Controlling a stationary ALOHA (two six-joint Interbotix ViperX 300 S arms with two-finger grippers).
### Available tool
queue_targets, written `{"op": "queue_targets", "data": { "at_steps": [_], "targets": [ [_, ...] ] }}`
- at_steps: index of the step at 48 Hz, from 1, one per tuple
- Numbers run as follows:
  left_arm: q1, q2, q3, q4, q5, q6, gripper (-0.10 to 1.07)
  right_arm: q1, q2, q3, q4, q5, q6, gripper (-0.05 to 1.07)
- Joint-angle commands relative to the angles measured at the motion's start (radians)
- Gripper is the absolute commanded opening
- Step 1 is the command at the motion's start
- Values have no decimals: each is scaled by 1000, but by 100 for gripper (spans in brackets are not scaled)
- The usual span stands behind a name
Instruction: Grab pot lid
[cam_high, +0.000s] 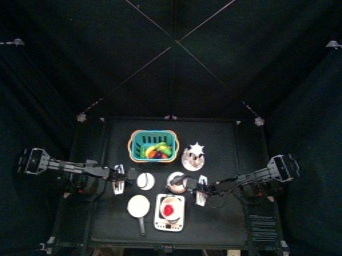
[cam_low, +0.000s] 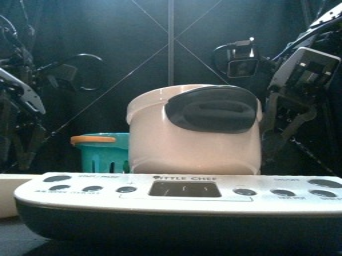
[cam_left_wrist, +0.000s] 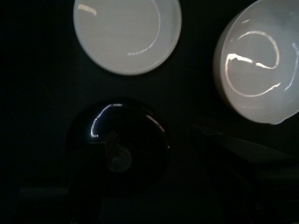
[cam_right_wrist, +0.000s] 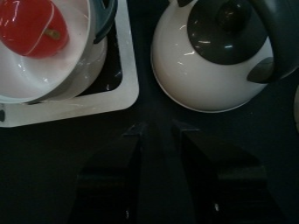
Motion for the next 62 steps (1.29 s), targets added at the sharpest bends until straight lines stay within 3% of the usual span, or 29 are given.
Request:
{"op": "queue_targets", "data": {
  "at_steps": [1,30,53,62],
  "targets": [
    [15,-20,17,9,-2,-18,99,-5,-11,-12,-2,-6,0,71],
    [100,-21,52,41,-9,-32,99,-8,-12,-8,-3,-6,-2,71],
    [100,97,28,29,12,-32,99,-8,-12,-8,-2,-6,-2,71],
    [100,106,26,28,15,-32,92,-8,-12,-6,-2,-6,-2,71]
  ]
}}
